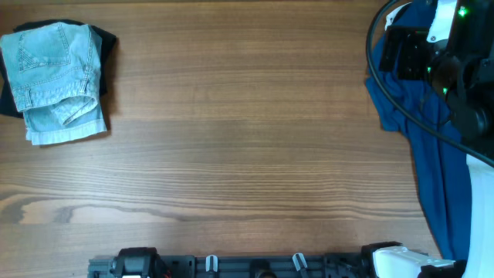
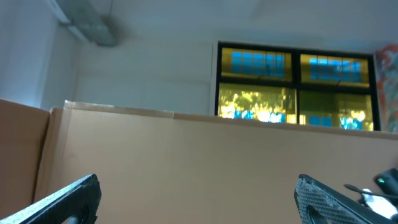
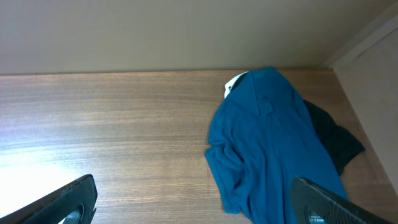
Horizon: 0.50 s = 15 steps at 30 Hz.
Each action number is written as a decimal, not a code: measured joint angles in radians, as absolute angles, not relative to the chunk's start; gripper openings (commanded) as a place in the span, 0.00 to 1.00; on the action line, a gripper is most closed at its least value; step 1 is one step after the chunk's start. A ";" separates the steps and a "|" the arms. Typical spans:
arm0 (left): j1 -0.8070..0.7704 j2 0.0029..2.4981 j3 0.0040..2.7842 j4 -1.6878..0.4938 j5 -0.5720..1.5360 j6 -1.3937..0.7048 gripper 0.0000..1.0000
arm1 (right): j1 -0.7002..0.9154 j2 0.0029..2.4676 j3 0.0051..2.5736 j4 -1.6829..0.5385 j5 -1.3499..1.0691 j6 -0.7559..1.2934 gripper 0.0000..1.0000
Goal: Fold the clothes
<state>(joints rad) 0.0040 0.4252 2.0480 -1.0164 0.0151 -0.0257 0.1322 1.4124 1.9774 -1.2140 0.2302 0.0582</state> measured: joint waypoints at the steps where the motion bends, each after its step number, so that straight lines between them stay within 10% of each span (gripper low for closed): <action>1: 0.001 0.387 2.027 -1.013 0.018 -0.023 1.00 | 0.132 1.412 1.977 -1.213 0.230 0.058 1.00; 15: -0.001 0.037 1.394 -0.933 0.028 -0.020 1.00 | 0.132 1.414 1.977 -1.214 0.230 0.058 1.00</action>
<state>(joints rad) -0.0013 0.0368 1.3945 -0.9329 0.0284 -0.0196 0.1322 1.4136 1.9774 -1.2140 0.2302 0.0582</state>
